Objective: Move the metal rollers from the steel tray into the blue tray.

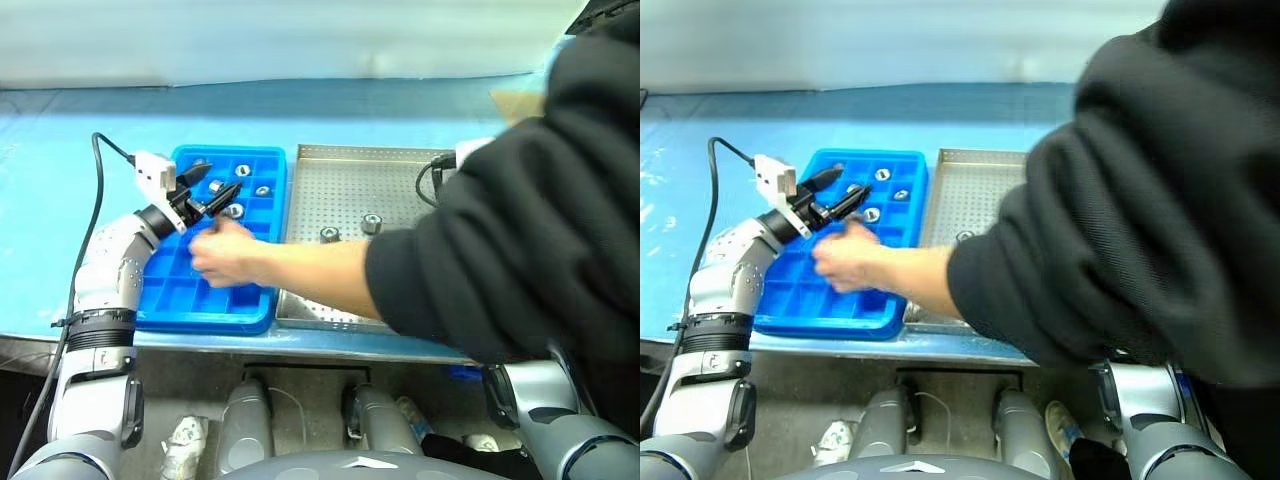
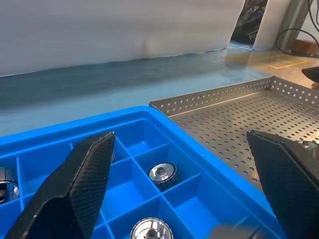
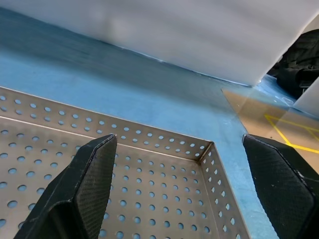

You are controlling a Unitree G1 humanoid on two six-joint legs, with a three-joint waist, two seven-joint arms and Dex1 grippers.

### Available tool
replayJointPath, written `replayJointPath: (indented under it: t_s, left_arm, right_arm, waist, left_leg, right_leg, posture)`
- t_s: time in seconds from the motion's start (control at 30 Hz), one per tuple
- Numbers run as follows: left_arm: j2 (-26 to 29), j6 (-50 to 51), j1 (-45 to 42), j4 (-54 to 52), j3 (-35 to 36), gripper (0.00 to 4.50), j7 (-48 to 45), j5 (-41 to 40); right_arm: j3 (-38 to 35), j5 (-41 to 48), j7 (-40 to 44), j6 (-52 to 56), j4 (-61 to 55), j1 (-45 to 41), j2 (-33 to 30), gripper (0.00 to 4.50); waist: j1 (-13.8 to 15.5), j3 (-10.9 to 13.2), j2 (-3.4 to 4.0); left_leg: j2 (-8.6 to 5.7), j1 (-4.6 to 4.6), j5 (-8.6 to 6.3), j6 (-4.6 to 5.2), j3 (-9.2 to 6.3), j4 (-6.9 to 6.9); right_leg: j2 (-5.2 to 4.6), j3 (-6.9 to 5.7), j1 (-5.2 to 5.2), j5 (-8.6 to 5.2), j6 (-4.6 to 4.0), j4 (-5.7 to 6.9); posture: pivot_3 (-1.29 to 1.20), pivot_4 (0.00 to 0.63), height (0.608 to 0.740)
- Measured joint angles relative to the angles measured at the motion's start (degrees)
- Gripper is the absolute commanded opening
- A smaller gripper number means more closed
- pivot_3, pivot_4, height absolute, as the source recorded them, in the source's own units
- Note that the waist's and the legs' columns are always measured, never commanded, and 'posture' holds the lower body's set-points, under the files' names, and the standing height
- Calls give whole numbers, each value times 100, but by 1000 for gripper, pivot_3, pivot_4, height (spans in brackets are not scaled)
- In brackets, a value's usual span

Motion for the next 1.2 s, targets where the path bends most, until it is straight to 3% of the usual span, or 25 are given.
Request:
replayJointPath:
  t_s: [0.23,0.77,1.2]
  left_arm:
    - [-38,44,-254,12,-81,4500,-30,-7]
    - [-417,-253,-1497,1383,-642,4500,-721,278]
    - [-549,-383,-1823,1640,-723,4500,-1052,393]
  right_arm:
    - [-14,-4,-72,69,-209,117,4,4141]
    - [-416,-45,-710,313,-1209,1155,276,4141]
    - [-476,6,-800,119,-1407,1115,460,4141]
  waist:
    - [-7,0,0]
    - [-206,0,0]
    - [-343,0,0]
  left_leg:
    - [-1,0,0,-1,0,-2]
    - [-1,2,-2,3,4,0]
    - [-1,10,-5,9,7,5]
  right_leg:
    - [0,1,0,0,1,-1]
    - [6,8,1,10,16,-4]
    - [6,11,9,1,0,-3]
  posture:
    - [-214,150,740]
    - [-393,150,740]
    - [-368,150,740]
